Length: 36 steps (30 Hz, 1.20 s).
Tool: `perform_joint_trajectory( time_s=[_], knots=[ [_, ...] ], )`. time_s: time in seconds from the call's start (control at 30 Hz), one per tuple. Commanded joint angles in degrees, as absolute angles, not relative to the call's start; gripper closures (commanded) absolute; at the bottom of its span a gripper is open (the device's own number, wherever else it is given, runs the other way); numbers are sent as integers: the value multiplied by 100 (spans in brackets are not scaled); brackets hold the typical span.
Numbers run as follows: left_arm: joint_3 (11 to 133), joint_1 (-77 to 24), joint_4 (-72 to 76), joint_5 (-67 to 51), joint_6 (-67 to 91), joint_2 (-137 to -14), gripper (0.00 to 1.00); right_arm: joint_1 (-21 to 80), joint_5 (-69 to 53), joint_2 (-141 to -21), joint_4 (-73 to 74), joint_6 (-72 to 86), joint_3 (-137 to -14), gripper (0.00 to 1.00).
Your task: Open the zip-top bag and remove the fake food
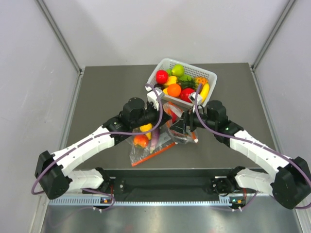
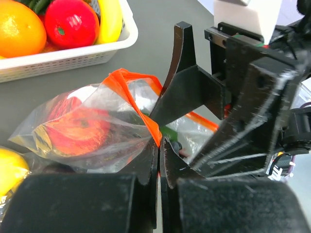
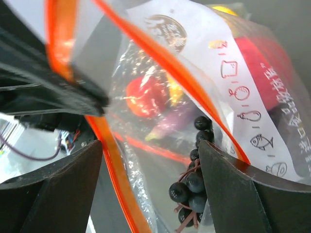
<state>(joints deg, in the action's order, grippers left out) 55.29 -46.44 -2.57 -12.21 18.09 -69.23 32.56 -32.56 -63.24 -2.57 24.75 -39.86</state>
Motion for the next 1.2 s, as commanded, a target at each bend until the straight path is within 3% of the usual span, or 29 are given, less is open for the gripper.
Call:
perform_joint_trajectory(
  time_s=[0.0,0.23,0.63,1.17],
  knots=[
    [5608,-4641,185,-1266,1758,-6522,100,3313,-2629,-6180,-220,2540,-4122,21],
    [5493,-4641,149,-1318,1688,-6337,100,3313,-1355,-5660,465,2453,-3885,20],
    [5739,-4641,290,-1819,1591,-6741,100,3480,-941,-5889,1845,1513,-4578,27],
    [6029,-4746,316,-2057,1547,-6821,100,4781,367,-6512,2407,1142,-5440,33]
  ],
)
